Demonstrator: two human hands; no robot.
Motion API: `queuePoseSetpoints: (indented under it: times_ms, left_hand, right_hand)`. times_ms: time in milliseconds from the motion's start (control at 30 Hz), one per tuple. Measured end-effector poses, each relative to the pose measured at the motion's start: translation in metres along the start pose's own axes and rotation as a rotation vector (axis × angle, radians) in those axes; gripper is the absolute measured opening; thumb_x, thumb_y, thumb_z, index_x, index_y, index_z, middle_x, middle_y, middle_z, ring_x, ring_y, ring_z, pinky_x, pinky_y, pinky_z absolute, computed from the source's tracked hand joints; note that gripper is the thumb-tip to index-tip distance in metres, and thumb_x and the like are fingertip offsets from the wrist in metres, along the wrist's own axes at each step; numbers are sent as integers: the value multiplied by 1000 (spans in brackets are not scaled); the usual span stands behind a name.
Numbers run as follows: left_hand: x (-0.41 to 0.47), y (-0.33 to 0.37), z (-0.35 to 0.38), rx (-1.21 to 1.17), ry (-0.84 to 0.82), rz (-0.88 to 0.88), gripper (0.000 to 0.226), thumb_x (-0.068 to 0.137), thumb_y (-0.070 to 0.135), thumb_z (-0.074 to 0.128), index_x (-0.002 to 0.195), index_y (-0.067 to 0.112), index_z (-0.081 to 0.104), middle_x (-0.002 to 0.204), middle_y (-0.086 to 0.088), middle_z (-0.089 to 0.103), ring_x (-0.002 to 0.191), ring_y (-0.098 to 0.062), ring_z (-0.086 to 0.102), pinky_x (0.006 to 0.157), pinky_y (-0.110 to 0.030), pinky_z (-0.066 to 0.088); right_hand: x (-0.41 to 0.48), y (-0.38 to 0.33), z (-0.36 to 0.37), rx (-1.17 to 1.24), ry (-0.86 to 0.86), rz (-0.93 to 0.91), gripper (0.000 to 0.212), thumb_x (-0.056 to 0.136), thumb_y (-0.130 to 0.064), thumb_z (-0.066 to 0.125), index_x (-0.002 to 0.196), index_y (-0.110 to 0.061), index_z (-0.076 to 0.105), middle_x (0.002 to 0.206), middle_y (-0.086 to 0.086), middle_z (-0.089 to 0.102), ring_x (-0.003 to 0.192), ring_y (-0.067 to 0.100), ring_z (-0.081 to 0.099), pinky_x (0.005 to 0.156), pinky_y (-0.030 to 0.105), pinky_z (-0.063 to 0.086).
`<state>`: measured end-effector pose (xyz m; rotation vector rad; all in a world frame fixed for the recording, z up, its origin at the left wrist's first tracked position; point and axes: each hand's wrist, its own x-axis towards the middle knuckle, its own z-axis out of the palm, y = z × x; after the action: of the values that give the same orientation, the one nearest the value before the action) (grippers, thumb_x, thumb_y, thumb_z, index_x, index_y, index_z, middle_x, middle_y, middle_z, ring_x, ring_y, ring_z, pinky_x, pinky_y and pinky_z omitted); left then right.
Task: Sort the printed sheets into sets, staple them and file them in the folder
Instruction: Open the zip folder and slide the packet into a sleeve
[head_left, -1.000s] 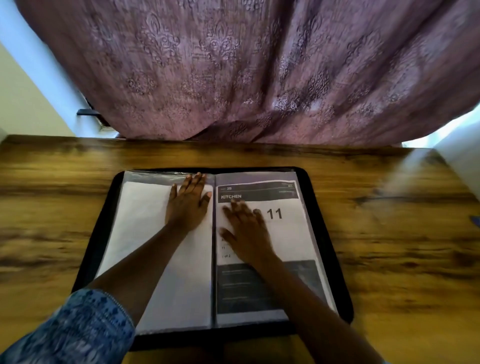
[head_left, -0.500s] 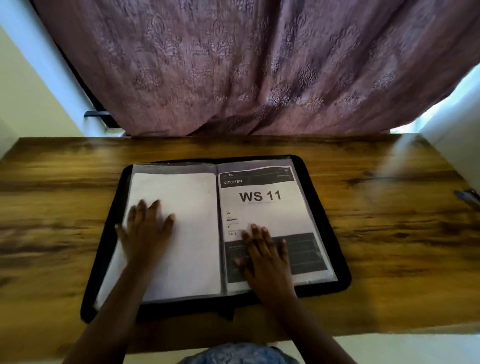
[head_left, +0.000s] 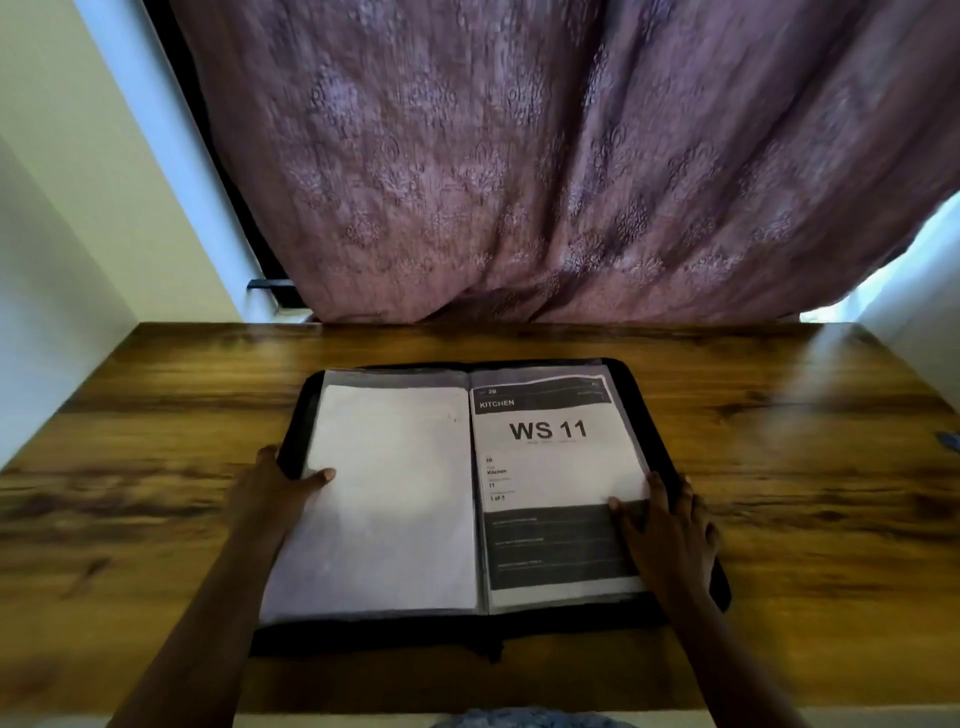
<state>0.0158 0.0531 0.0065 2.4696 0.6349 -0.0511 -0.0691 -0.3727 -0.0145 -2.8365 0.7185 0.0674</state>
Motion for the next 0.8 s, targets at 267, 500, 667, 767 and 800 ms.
queuePoseSetpoints:
  times_ms: [267,500,667,767,800]
  left_hand:
    - [1,37,-70,-270,-249,127,75,61,38,89,122,9,58,117,-8,63,94,-21,60,76,-32,45]
    - [-66,140,-91,-722,-499,514,73,66,57,74,132,31,53,129,11,61,117,-10,59,103,-32,42]
    - [-117,194,0,-592,-635,733,47,94,57,36,139,43,35,148,15,36,136,-1,33,110,-21,32]
    - [-123,201,93,190,-566,990,69,84,74,29,146,48,12,160,9,8,148,-13,3,118,-49,5]
    - [-126,199,117,379,-543,999,72,84,76,25,148,49,6,161,9,-2,148,-17,-7,115,-56,-3]
  right_hand:
    - [15,0,-15,110,-40,23,87,80,-70,51,146,-22,21,147,17,27,134,37,25,104,49,32]
    - [17,10,-16,121,-68,23,93,75,-76,50,146,-23,21,147,14,26,134,35,25,104,48,34]
    - [26,28,-22,195,-95,-33,77,83,-60,56,144,-21,31,142,15,33,129,35,31,98,41,36]
    - [36,47,-37,679,-161,-32,49,86,-46,42,121,-13,54,133,19,48,118,28,45,88,31,36]
    - [37,53,-42,835,-141,-13,35,88,-38,43,110,-15,57,127,13,54,112,22,48,80,25,37]
